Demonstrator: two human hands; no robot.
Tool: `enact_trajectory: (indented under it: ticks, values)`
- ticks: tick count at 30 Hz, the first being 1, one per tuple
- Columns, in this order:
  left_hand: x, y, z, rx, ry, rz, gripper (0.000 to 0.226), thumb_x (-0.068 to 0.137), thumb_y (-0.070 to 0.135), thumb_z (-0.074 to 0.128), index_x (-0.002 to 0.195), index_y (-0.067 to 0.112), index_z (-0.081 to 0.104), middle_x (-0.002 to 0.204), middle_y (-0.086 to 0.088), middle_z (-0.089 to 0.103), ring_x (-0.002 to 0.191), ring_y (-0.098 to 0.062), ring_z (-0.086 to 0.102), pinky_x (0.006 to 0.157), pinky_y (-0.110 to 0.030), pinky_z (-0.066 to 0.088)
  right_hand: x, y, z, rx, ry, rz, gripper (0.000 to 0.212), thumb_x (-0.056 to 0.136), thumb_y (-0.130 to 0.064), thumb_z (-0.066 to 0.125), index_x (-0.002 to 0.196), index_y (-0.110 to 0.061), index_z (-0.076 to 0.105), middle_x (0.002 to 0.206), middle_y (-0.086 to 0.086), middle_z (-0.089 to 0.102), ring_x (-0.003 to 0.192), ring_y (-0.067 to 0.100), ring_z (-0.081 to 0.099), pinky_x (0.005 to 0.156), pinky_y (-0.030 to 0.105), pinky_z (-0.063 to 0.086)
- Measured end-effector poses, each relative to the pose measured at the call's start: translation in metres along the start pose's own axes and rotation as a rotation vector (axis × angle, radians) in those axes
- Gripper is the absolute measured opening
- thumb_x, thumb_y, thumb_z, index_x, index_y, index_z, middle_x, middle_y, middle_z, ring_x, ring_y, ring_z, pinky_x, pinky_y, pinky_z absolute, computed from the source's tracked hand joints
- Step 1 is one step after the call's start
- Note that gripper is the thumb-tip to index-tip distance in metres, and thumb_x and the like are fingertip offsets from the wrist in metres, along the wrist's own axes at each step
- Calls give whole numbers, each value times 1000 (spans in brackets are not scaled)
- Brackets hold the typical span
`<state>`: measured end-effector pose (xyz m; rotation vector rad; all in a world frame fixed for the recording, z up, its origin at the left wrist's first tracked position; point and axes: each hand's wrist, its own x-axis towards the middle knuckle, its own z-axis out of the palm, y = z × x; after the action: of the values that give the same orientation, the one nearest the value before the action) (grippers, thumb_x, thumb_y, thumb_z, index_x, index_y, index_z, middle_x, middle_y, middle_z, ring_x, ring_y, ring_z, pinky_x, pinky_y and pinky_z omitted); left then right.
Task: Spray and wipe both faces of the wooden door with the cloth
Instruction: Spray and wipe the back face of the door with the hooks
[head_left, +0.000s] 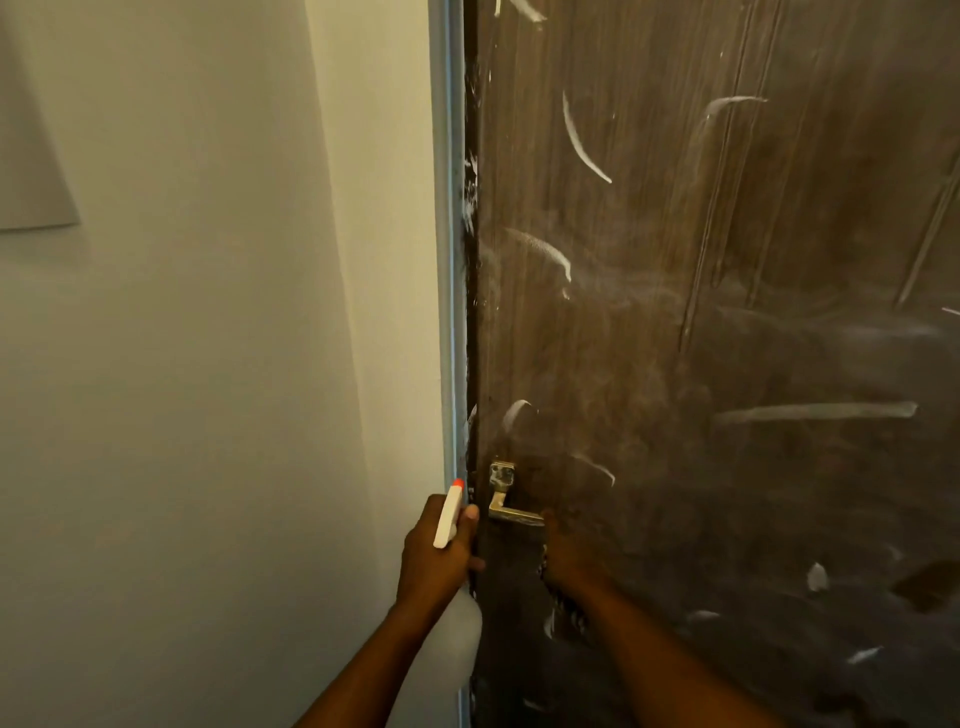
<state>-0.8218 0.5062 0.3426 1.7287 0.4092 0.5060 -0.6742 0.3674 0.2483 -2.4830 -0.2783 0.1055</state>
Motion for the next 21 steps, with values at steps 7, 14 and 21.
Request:
enact_trajectory:
  ticks: [7, 14, 21]
  values:
    - [29, 17, -8, 35, -21, 25, 19, 91, 36, 55, 105, 23, 50, 83, 2, 64, 61, -24, 67, 56, -29, 58, 11, -2, -5, 86, -181, 110, 28, 97, -26, 58, 122, -14, 61, 121, 6, 64, 110, 23, 62, 93, 31, 49]
    - [65, 37, -5, 88, -28, 95, 20, 90, 20, 60, 106, 23, 49, 96, -5, 63, 76, -20, 67, 68, -33, 60, -9, -30, -81, 1476, -305, 329, 39, 101, -17, 45, 100, 9, 73, 96, 24, 72, 71, 30, 73, 58, 37, 61]
    - [93, 110, 6, -61, -48, 219, 24, 92, 19, 57, 115, 20, 49, 104, -6, 62, 81, -19, 66, 67, -26, 59, -22, -74, -148, 1584, -32, 46, 33, 100, -10, 45, 94, 1, 75, 87, 16, 76, 69, 25, 75, 61, 36, 62]
